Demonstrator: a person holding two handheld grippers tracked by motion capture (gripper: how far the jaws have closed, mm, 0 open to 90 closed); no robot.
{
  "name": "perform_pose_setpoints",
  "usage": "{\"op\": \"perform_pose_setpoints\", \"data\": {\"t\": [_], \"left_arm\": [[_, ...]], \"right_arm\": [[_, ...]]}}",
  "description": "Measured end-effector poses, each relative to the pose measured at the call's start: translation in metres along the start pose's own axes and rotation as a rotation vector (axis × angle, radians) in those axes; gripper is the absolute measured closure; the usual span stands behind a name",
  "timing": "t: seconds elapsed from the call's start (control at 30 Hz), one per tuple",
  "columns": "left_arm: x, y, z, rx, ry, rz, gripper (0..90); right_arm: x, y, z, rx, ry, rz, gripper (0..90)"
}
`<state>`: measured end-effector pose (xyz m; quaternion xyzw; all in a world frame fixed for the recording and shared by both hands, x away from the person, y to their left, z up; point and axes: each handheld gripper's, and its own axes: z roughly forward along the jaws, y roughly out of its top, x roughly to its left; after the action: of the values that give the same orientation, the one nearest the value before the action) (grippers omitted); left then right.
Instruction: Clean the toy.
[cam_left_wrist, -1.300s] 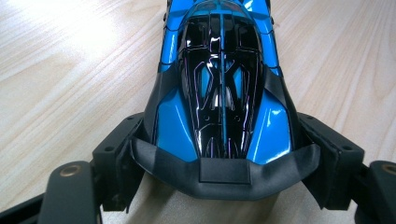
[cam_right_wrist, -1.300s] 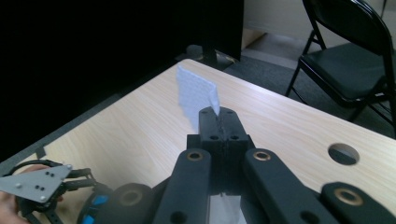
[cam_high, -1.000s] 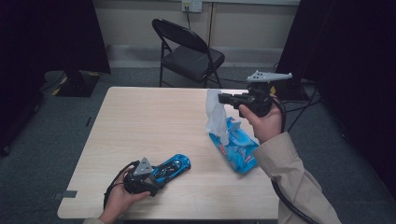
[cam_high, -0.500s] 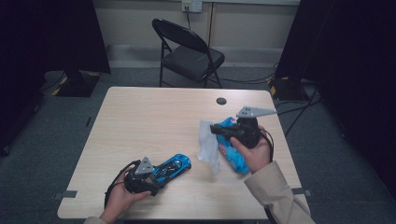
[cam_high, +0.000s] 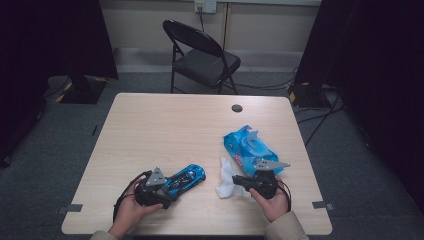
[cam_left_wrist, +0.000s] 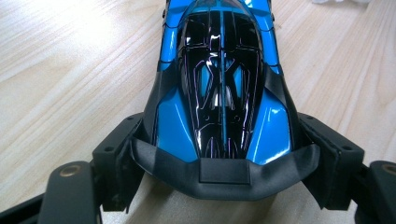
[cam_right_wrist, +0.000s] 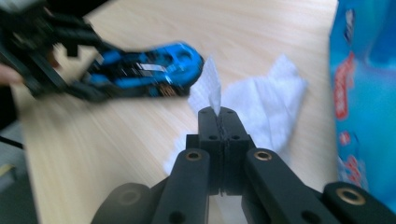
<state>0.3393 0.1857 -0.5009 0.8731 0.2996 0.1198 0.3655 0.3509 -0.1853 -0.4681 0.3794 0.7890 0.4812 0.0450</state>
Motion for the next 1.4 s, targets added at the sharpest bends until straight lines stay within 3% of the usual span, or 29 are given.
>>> {"op": "perform_pose_setpoints", "data": {"t": [0.23,0.43,0.5,0.57,0.7,0.83,1.1,1.4], "left_arm": [[0.000,0.001,0.000,0.006,-0.004,-0.001,24.3],[0.000,0.001,0.001,0.004,-0.006,0.001,24.3],[0.000,0.001,0.001,0.002,-0.005,0.001,24.3],[0.000,0.001,0.001,-0.002,-0.007,0.000,24.3],[0.001,0.000,0.001,-0.006,-0.007,0.004,24.3],[0.001,-0.001,0.001,-0.013,-0.006,0.005,24.3],[0.001,-0.002,0.001,-0.027,-0.007,0.005,24.2],[0.001,-0.005,0.002,-0.046,-0.003,0.010,24.0]], "right_arm": [[0.004,-0.007,0.003,0.076,-0.081,-0.113,85.6],[0.000,-0.013,0.010,0.073,-0.069,-0.079,74.7],[-0.001,-0.015,0.014,0.081,-0.105,-0.085,69.2],[-0.002,-0.016,0.016,0.080,-0.101,-0.077,69.1],[-0.001,-0.018,0.023,0.105,-0.128,-0.117,67.7],[0.003,-0.020,0.030,0.118,-0.160,-0.183,67.3],[0.011,-0.020,0.035,0.143,-0.222,-0.248,72.1],[0.009,-0.020,0.036,0.134,-0.247,-0.217,81.1]]}}
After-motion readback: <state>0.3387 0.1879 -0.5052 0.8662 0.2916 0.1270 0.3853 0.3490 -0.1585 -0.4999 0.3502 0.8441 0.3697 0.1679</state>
